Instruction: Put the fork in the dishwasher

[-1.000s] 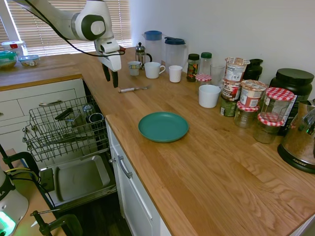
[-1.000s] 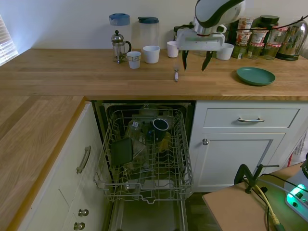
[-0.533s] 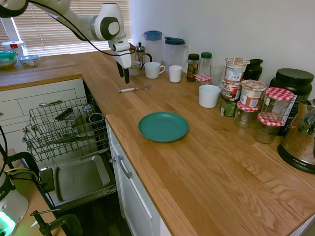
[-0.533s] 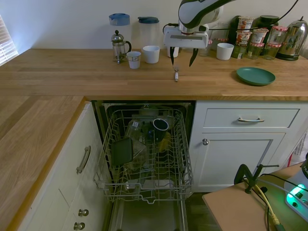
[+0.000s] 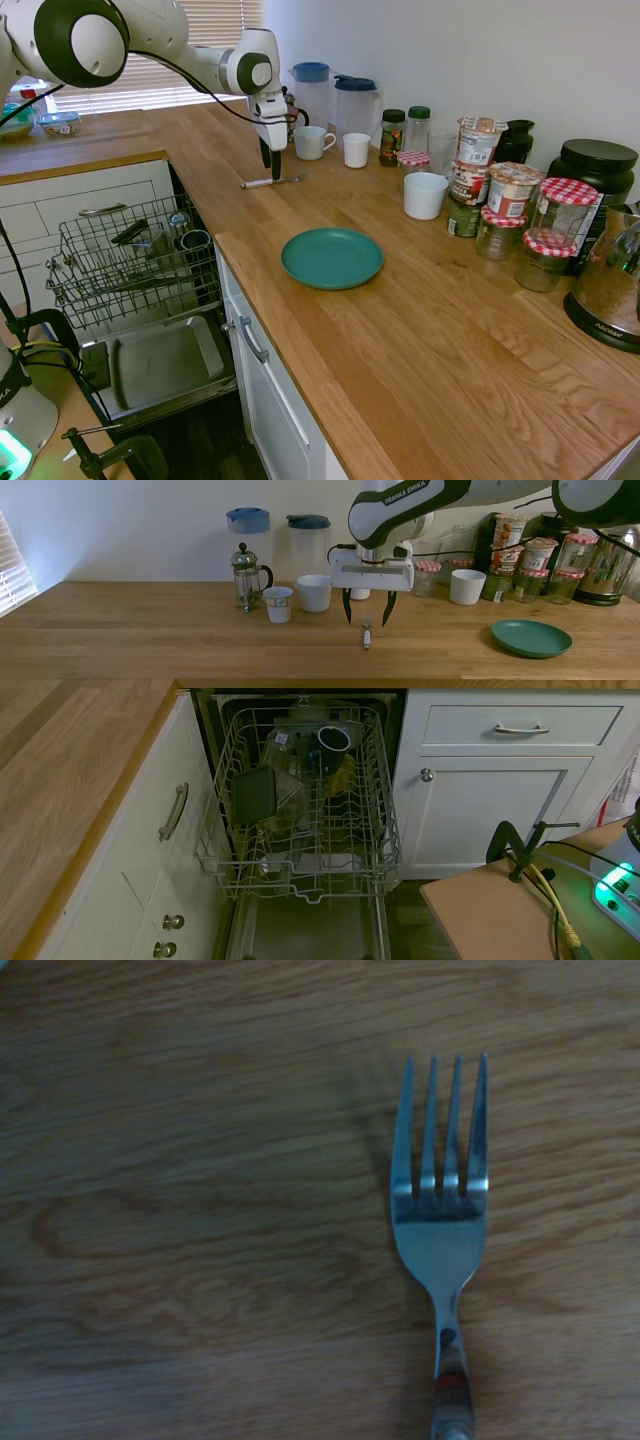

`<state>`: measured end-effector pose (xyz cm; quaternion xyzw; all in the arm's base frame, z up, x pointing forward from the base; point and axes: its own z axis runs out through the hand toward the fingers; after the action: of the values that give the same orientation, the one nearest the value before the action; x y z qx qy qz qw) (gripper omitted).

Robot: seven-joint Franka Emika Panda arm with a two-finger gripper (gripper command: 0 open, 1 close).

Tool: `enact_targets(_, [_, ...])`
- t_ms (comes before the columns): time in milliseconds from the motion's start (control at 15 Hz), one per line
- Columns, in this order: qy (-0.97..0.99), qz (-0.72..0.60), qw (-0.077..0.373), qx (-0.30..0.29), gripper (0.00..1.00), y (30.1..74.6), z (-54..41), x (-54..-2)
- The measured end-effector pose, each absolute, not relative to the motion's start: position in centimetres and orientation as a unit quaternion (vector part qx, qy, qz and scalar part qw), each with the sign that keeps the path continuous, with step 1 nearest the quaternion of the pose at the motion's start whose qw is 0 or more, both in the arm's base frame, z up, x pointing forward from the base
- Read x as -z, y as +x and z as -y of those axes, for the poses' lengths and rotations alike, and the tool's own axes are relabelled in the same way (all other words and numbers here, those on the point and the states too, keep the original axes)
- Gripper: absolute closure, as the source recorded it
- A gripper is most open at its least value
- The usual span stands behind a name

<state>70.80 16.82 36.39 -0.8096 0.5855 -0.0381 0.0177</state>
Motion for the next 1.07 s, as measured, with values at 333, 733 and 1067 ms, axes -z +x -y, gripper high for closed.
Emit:
enact_targets(333, [-0.804,-0.594,0.011,0.025,0.0,71.1,-16.2,-34.9])
enact_targets(733, [-0.803,-0.596,0.012,0.021,1.0,71.4,-16.4,-34.3])
enact_targets(1067, [-0.801,-0.598,0.015,0.018,1.0,71.4,-16.4,-34.3])
